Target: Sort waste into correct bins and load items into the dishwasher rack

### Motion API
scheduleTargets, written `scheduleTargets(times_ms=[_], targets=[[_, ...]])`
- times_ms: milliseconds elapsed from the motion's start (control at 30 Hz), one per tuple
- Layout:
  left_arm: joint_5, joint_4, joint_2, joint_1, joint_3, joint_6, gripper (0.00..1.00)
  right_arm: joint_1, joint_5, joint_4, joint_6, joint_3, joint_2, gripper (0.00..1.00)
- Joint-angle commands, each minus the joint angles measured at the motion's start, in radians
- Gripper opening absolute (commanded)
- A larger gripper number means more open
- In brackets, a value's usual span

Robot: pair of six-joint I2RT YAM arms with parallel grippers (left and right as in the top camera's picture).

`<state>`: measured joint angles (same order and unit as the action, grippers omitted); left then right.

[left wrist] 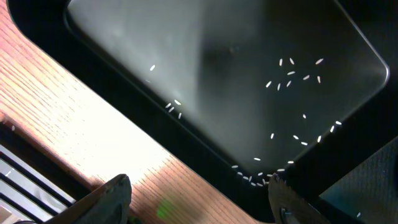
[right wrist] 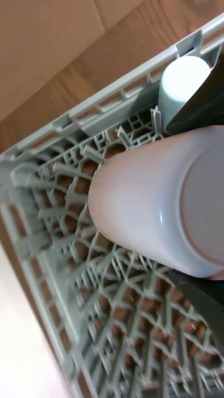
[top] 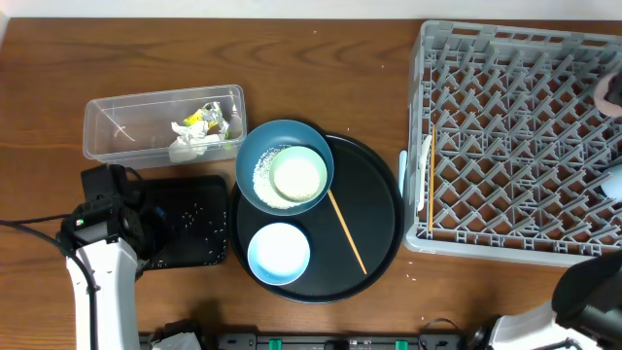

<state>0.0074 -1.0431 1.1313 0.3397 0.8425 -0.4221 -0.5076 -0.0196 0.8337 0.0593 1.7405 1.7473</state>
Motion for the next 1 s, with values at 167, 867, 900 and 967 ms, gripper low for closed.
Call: scheduleTargets(times_ms=[167,867,900,967], targets=[[-0.016,-0.003,-0.002,0.005,0.018,-0.009,0.72,-0.085,-0.029,-0.056,0.024,0.018,0.111,0.42],[-0.015,-0.004,-0.002,0.005,0.018,-0.009,0.72,-0.122,-0.058,-0.183,0.027,0.018,0.267,0.85],[-0.015,-0.004,-0.002,0.005,0.018,-0.009,0.72,-0.121,-0.052,-0.183,0.027,0.018,0.265,0.99],[-0.015,-0.003,-0.002,0.005,0.018,-0.009,0.72,-0.121,-0.04,-0.172,0.026,0.019,0.252,0.99]])
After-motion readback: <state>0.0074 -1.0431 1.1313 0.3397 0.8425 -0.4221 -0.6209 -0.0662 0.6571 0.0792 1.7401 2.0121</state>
